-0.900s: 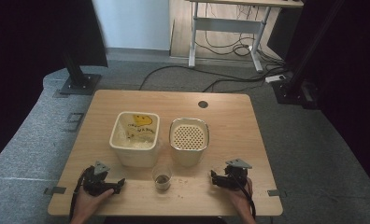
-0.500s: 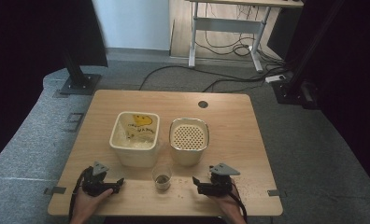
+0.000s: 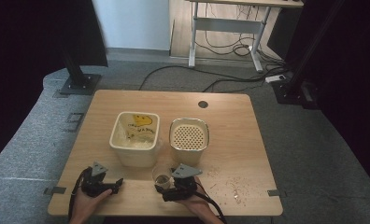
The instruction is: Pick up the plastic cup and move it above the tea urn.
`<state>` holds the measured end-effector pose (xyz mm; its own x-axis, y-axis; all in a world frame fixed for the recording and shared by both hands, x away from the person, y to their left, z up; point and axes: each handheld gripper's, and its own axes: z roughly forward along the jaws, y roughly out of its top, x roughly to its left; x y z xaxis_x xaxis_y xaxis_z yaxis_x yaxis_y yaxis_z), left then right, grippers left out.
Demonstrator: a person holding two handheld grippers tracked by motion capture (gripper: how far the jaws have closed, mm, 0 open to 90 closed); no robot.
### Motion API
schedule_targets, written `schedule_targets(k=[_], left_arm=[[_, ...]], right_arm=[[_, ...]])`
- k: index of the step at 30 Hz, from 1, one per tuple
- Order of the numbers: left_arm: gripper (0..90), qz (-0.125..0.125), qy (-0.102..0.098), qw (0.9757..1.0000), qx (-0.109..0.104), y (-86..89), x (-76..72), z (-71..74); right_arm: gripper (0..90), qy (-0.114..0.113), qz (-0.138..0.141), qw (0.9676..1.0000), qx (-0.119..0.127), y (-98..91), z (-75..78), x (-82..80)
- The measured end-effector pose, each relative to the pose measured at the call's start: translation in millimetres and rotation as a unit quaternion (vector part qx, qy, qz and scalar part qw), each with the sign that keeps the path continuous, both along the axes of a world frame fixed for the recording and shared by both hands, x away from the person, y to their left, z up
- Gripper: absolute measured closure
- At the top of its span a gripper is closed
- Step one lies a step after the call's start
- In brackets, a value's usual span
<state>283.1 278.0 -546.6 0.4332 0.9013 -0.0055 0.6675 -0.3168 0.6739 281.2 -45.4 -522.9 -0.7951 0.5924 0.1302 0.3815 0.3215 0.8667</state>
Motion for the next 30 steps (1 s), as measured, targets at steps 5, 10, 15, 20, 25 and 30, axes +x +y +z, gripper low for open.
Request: schedule_targets(k=[5,10,15,20,25,30], left_arm=[[6.2,0.0,0.0,1.0,0.0,0.0,0.1,0.0],[6.0,-0.002,0.001,1.0,0.0,0.1,0.2,-0.1],[5.9,-0.003,0.001,1.0,0.001,0.2,0.1,0.0],[5.5,-0.003,0.001,1.0,0.0,-0.1,0.2,-0.2],[5.5,-0.004,0.001,1.0,0.001,0.1,0.2,-0.1],[5.4,-0.004,0.001,1.0,0.001,0.0,0.2,-0.2]], right_arm=[[27.3,-0.003,0.001,1.0,0.003,13.8,-3.6,6.2],[31.6,-0.018,-0.011,0.9998,0.005,5.1,5.0,4.4],[31.9,-0.041,-0.032,0.9978,0.041,-26.0,43.2,-1.6],[32.0,-0.075,-0.058,0.9938,0.057,-58.0,87.0,-1.9],[33.0,-0.094,-0.088,0.9881,0.084,-85.9,114.3,5.3],[33.2,-0.103,-0.111,0.9846,0.086,-101.8,129.3,18.3]])
